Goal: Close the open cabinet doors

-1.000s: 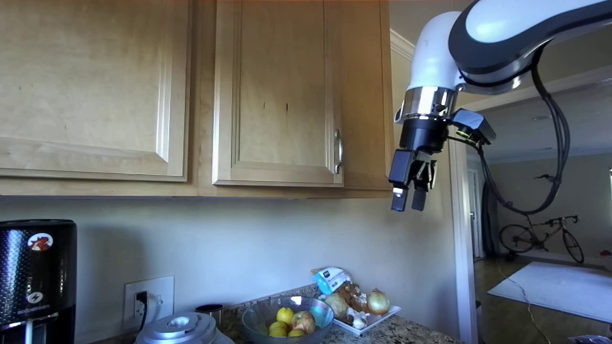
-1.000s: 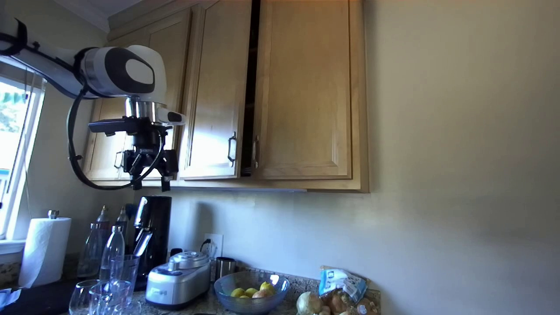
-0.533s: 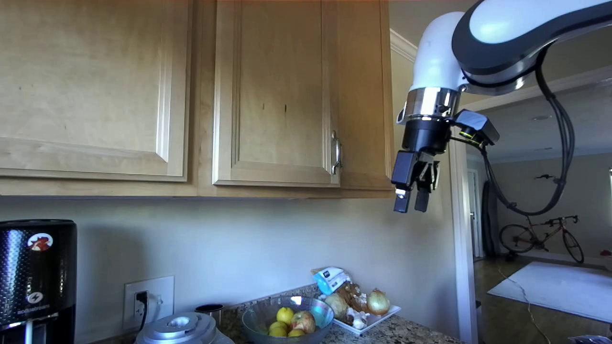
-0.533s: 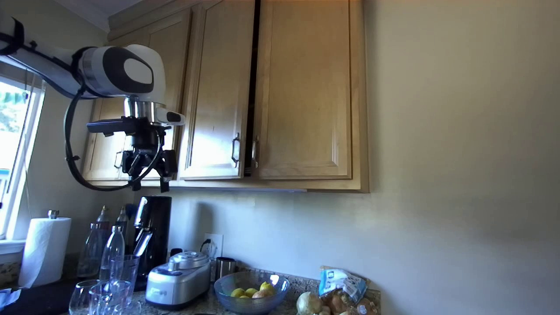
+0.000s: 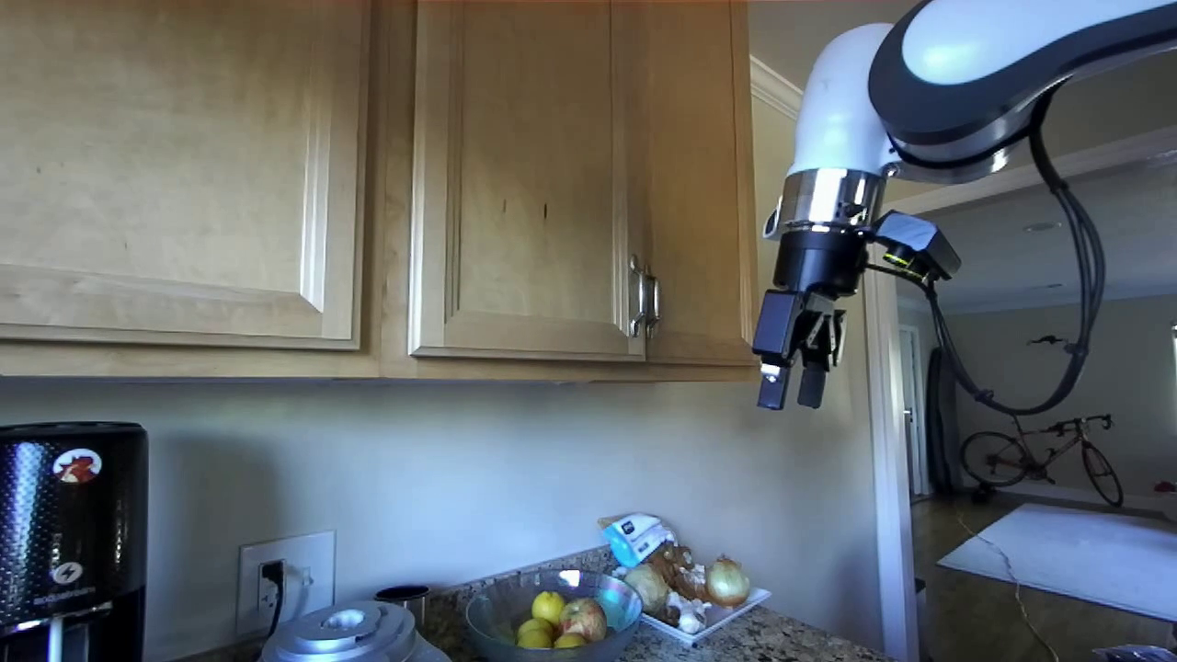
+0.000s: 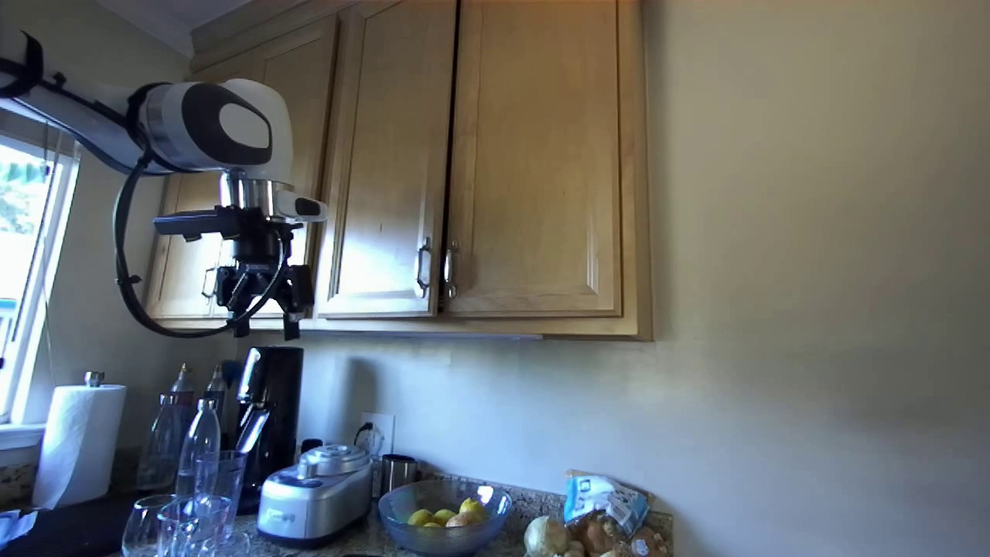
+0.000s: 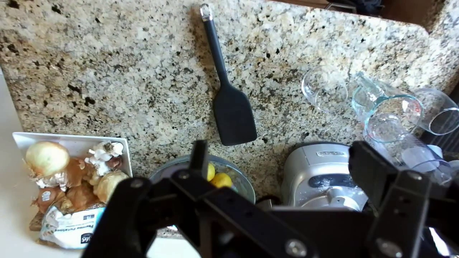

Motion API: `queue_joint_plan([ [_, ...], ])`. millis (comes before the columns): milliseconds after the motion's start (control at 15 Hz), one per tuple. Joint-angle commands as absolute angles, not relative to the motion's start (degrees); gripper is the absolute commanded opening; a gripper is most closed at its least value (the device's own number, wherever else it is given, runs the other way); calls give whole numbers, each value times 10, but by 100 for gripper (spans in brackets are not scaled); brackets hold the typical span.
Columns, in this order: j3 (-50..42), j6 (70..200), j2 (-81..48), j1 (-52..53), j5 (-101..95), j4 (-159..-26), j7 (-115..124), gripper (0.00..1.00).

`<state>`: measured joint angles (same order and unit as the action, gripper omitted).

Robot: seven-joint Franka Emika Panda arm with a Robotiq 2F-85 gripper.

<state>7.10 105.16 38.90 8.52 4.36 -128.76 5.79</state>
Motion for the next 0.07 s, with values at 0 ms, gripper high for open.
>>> queue_joint_plan([
  [0,76,1050,389,79,47,-1286,55,100],
])
